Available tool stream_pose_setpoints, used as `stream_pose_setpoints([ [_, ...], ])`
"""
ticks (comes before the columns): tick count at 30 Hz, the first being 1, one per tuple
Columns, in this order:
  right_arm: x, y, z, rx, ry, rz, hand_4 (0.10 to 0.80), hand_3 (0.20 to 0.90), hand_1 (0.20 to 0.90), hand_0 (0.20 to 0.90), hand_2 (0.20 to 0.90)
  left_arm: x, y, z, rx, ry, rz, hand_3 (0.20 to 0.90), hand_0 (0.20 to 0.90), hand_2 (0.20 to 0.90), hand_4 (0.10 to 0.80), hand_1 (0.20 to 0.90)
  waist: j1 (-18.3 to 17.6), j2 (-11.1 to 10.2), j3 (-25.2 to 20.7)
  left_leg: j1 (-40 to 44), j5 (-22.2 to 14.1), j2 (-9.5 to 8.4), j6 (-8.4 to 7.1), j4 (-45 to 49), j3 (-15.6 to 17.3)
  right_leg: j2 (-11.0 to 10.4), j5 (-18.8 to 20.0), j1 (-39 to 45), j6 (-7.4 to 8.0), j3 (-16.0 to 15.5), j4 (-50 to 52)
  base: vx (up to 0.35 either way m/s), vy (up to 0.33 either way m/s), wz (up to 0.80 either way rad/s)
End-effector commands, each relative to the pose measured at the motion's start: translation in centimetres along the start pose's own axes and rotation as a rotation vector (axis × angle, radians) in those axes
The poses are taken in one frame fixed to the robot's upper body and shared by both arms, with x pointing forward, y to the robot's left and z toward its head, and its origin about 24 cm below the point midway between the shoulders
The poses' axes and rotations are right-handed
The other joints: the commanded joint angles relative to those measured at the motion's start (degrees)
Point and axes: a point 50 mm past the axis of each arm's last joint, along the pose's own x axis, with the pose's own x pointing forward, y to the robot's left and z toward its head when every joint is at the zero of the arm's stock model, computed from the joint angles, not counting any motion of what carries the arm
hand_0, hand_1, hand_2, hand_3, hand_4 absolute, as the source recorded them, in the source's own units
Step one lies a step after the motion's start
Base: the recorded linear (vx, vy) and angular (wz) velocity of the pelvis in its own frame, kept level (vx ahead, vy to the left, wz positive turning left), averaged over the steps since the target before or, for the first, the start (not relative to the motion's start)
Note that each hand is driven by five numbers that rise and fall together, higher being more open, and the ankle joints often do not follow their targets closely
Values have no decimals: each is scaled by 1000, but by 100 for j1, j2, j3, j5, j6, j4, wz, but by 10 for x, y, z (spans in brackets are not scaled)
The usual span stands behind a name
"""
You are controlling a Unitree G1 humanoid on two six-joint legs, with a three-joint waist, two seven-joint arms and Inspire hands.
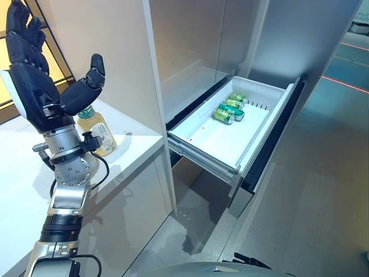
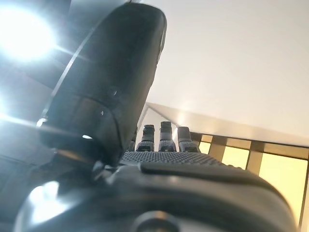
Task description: Put drinks into fridge and close the fridge
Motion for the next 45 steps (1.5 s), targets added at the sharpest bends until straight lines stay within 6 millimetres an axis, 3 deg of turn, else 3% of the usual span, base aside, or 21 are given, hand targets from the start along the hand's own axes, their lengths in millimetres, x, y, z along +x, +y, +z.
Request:
stream_pose_setpoints([
  [1, 4, 11, 2, -47, 6, 40, 800, 900, 900, 900, 900, 20, 3, 16, -6, -108, -5, 900, 900, 900, 800, 900, -57, 22, -94, -216, -383, -191, 122, 75, -219, 46, -790, -37, 201, -297, 692, 0, 0, 0],
  [16, 4, 6, 13, -54, 3, 36, 800, 900, 900, 900, 900, -9, -1, -28, 37, 228, -178, 900, 900, 900, 800, 900, 60, 52, -6, -218, -369, -220, 130, 96, -305, 34, -805, -16, 201, -373, 744, 1, 4, 2],
  [28, 2, 2, 12, -49, 10, 30, 800, 900, 900, 900, 900, -21, 10, -44, 114, 299, -141, 900, 900, 900, 800, 900, 41, 24, 4, -207, -378, -210, 127, 110, -247, 32, -809, -9, 212, -361, 748, 3, 3, 2],
  [32, 2, 3, 9, -52, 11, 31, 800, 900, 900, 900, 900, -14, 10, -33, 56, 195, -117, 900, 900, 900, 800, 900, 21, 9, 11, -207, -383, -209, 131, 114, -220, 35, -803, -13, 218, -338, 746, 0, 0, 0],
  [38, 2, 4, 7, -62, 15, 39, 800, 900, 900, 900, 900, -5, 7, 10, -24, -186, -7, 900, 900, 900, 800, 900, 0, -17, -12, -193, -386, -191, 121, 87, -200, 42, -812, -25, 209, -311, 755, 0, 0, 0],
  [45, 3, 8, 2, -86, 27, 48, 800, 900, 900, 900, 900, 1, 10, 19, -16, -279, 113, 900, 900, 900, 800, 900, -62, -27, -72, -183, -387, -183, 105, 63, -201, 55, -824, -31, 203, -289, 751, 0, 0, 0],
])
